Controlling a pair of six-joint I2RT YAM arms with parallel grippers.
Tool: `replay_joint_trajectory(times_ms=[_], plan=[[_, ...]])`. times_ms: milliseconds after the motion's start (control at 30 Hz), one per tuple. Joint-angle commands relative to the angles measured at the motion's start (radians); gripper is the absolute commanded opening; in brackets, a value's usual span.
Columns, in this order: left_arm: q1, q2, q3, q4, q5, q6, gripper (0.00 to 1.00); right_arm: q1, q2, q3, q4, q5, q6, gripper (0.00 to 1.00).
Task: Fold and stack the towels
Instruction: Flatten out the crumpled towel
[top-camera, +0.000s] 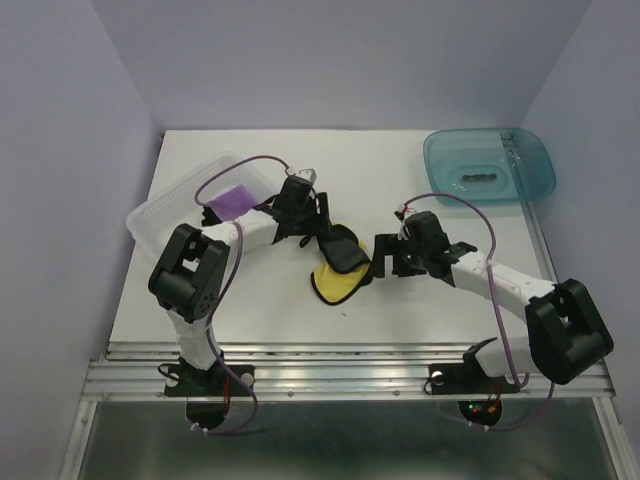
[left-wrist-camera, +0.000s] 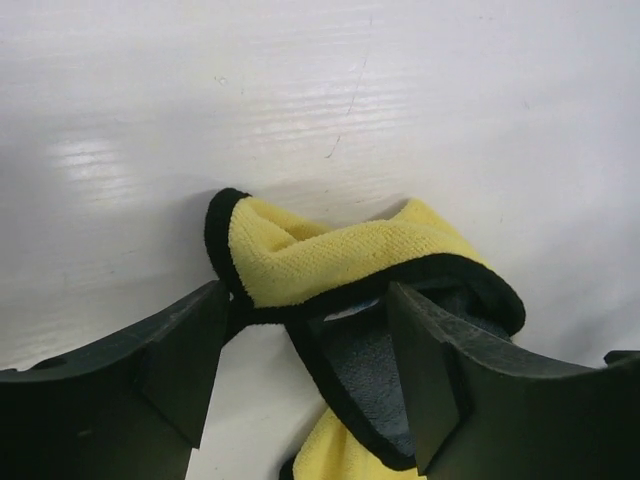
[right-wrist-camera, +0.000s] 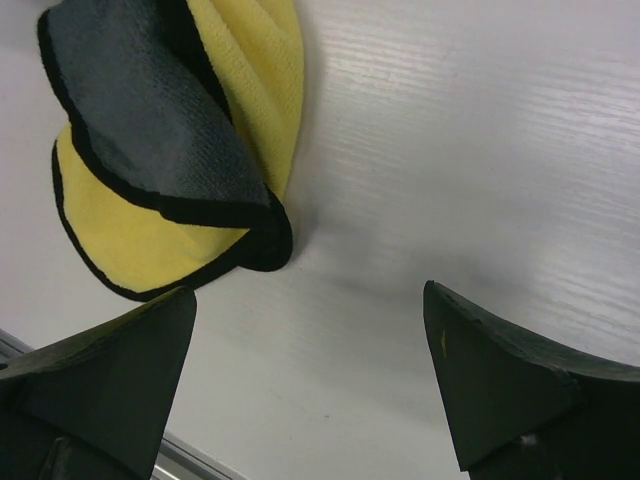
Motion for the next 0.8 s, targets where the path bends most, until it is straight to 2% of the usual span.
replay_joint_trajectory(times_ms=[0, 133, 267, 300, 333, 467, 600, 667, 700, 767], plan=[[-0.012, 0.001, 0.055, -0.022, -0.038, 0.045, 0.69, 0.036, 0.065, 0.059, 0.079, -0.001, -0.006, 1.00], [-0.012, 0.026, 0.109, -0.077, -0.104, 0.053, 0.51, 0.077, 0.133, 0.101, 0.104, 0.011, -0.012, 1.00], [-0.012, 0.044, 0.138, -0.096, -0.108, 0.054, 0.22, 0.099, 0.174, 0.144, 0.109, 0.036, -0.014, 1.00], [-0.012, 0.044, 0.144, -0.096, -0.108, 0.054, 0.08, 0.102, 0.183, 0.148, 0.109, 0.045, -0.015, 0.98], [-0.012, 0.043, 0.146, -0.097, -0.112, 0.054, 0.00, 0.104, 0.187, 0.156, 0.106, 0.049, -0.017, 0.98], [-0.012, 0.021, 0.144, -0.094, -0.114, 0.045, 0.00, 0.107, 0.194, 0.179, 0.103, 0.065, -0.032, 0.91], [-0.012, -0.023, 0.115, -0.070, -0.098, 0.031, 0.00, 0.108, 0.225, 0.188, 0.116, 0.068, -0.049, 0.76], [-0.012, -0.046, 0.092, -0.047, -0.089, 0.015, 0.00, 0.110, 0.253, 0.198, 0.109, 0.056, -0.042, 0.61], [-0.012, -0.054, 0.084, -0.039, -0.088, 0.010, 0.00, 0.111, 0.256, 0.196, 0.110, 0.053, -0.037, 0.43], [-0.012, -0.078, 0.064, -0.028, -0.089, -0.005, 0.00, 0.119, 0.242, 0.190, 0.112, 0.051, -0.034, 0.32]])
